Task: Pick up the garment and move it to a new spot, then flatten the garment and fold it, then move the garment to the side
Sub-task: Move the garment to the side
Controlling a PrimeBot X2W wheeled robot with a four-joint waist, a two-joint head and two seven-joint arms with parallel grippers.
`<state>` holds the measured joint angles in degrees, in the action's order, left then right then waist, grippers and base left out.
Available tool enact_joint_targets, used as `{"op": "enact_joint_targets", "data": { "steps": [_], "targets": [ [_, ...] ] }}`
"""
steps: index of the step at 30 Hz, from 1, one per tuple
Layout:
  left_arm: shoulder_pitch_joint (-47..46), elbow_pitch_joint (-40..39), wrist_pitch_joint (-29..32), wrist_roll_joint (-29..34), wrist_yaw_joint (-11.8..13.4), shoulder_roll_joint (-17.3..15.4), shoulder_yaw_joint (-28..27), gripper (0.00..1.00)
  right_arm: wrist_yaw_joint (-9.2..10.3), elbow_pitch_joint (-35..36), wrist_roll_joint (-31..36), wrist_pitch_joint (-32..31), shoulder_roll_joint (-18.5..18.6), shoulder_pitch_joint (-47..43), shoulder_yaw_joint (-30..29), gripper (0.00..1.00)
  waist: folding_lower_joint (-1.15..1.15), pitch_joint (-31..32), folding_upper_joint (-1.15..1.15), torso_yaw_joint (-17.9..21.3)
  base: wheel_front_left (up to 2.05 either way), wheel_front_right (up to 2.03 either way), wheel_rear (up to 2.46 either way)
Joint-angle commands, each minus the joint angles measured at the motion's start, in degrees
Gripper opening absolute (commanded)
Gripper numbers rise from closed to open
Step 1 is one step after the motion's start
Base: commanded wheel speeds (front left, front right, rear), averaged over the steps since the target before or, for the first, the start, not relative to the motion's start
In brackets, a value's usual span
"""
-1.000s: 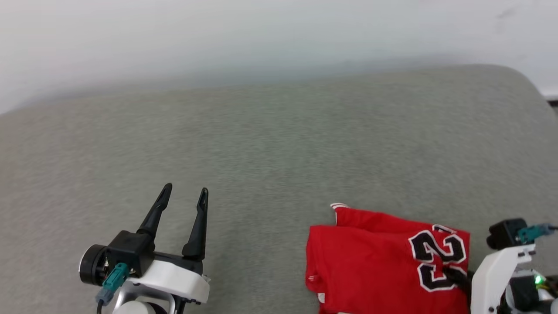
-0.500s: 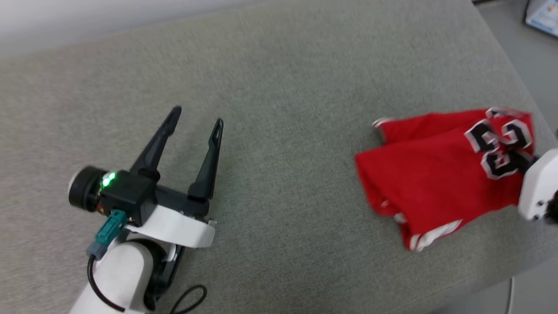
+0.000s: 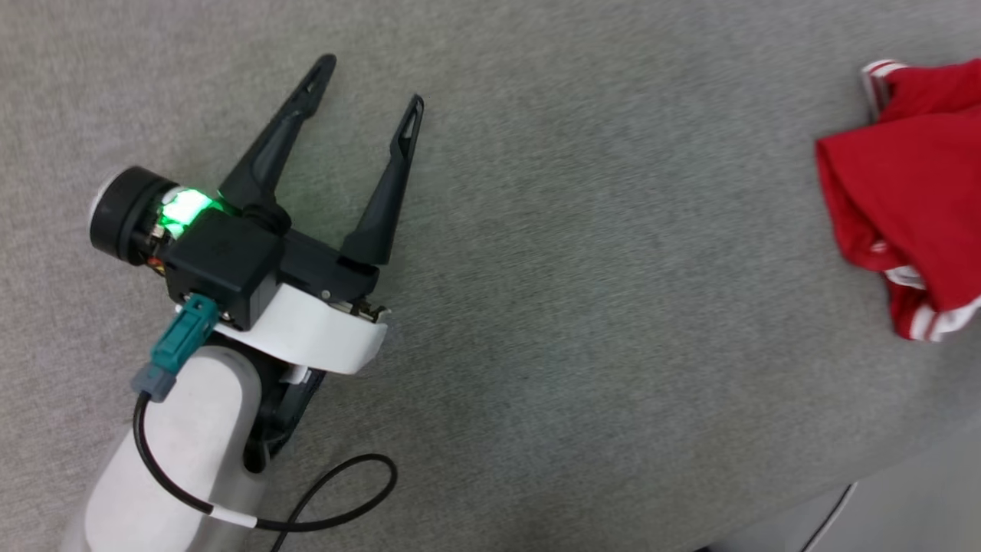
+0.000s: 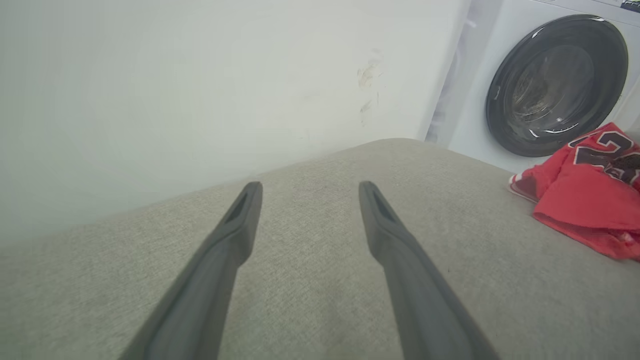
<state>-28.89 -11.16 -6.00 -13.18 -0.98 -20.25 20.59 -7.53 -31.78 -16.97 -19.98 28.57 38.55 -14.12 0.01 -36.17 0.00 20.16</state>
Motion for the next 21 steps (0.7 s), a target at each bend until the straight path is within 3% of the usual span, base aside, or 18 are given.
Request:
{"op": "enact_joint_targets", "data": {
  "steps": [1,3,7,10,15,21],
  "targets": [
    [-0.87,-0.27,0.18,0.33,-0.04,-0.32,0.05,1.00,0.07,-1.66,0.71,1.63,-0.54,1.37,-0.29,0.44,-0.01,-2.07,0.00,-1.51,0.00,0.00,0.00],
    [-0.93,-0.22,0.20,0.29,0.14,-0.42,-0.07,1.00,0.08,-4.00,1.19,4.13,-1.08,2.14,-0.95,1.00,-0.01,-2.39,0.00,-1.96,0.00,0.00,0.00],
    [-0.62,0.36,-0.31,0.02,0.34,-0.28,-0.02,1.00,0.08,-7.02,3.26,8.69,-0.89,2.68,-2.12,1.00,-0.01,-2.18,0.00,-2.96,0.00,0.00,0.00],
    [-0.22,1.72,-1.44,-0.45,0.04,-0.07,0.33,1.00,0.08,-10.21,7.96,17.18,0.42,2.86,-4.46,1.00,-0.01,-0.21,0.00,-4.51,0.00,0.00,0.00],
    [2.12,4.74,-3.71,-1.73,0.72,1.21,0.56,1.00,0.08,-13.83,11.24,25.83,1.45,1.97,-6.52,1.00,-0.01,4.99,0.00,-6.44,0.00,0.00,0.00],
    [6.27,7.94,-6.26,-3.57,2.18,3.02,-0.01,1.00,0.08,-15.59,13.15,31.72,3.46,-1.35,-4.85,1.00,-0.01,12.07,0.00,-9.01,0.00,0.00,0.00]
  ]
}}
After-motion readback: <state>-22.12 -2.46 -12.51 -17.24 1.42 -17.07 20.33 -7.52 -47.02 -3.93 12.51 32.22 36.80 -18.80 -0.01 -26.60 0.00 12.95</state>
